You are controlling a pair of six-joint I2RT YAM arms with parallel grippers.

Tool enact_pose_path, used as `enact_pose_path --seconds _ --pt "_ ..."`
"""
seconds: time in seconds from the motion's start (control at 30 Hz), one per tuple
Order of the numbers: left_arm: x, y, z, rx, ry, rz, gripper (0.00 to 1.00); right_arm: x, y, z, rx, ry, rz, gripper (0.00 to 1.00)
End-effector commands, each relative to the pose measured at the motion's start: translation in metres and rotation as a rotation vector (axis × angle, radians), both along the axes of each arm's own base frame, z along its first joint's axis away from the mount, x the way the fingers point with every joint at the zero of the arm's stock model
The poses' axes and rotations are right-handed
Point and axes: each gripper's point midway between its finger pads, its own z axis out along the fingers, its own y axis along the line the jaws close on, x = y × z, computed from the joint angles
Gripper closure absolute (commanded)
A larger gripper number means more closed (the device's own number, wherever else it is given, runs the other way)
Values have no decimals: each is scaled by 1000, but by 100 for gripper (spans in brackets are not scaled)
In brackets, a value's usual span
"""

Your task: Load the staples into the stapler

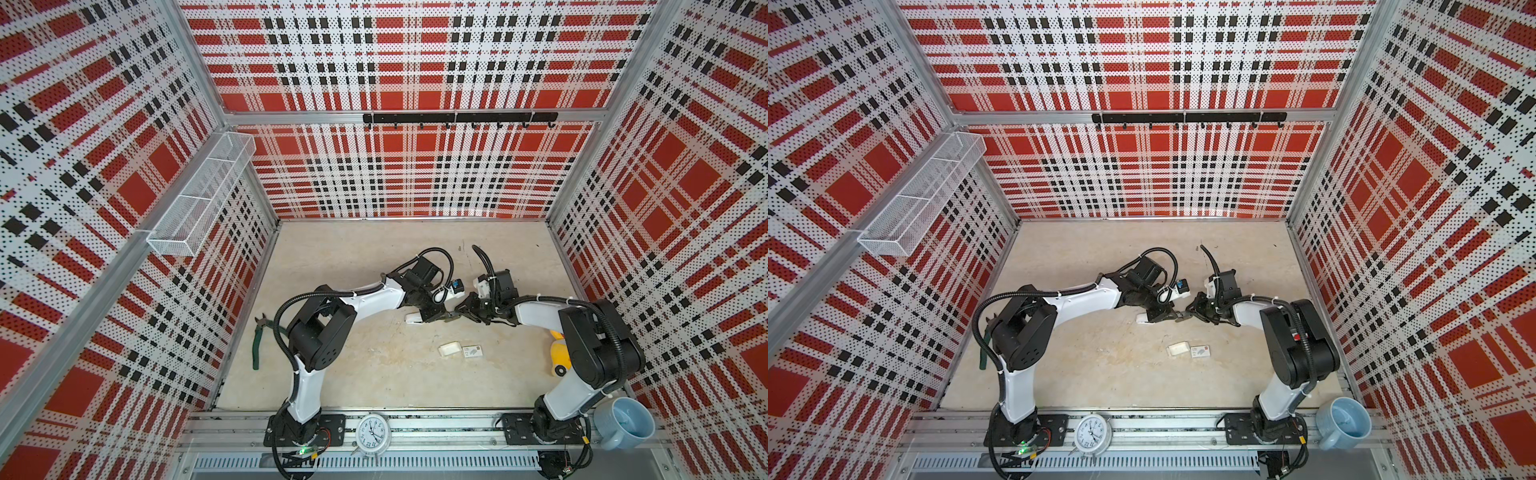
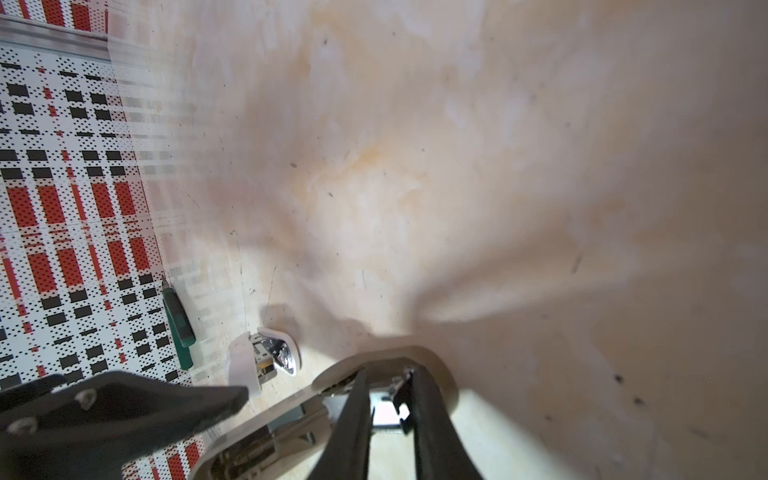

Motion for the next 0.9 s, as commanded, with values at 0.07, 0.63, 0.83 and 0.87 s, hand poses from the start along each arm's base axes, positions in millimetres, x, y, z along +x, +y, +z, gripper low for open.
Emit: enact_pose_path --seconds 0.07,0.63,0.83,0.87 --pt "-2 13 18 -33 -24 19 39 -5 -2 -9 -25 19 -3 79" --pt "-5 10 12 -37 -14 20 57 -3 -1 -5 -19 17 -9 79" --pt "-6 6 11 -36 -12 16 63 -4 -1 -3 -17 14 -7 79" --pt "-7 5 11 -39 -8 13 63 -3 -1 -3 -18 12 -6 79"
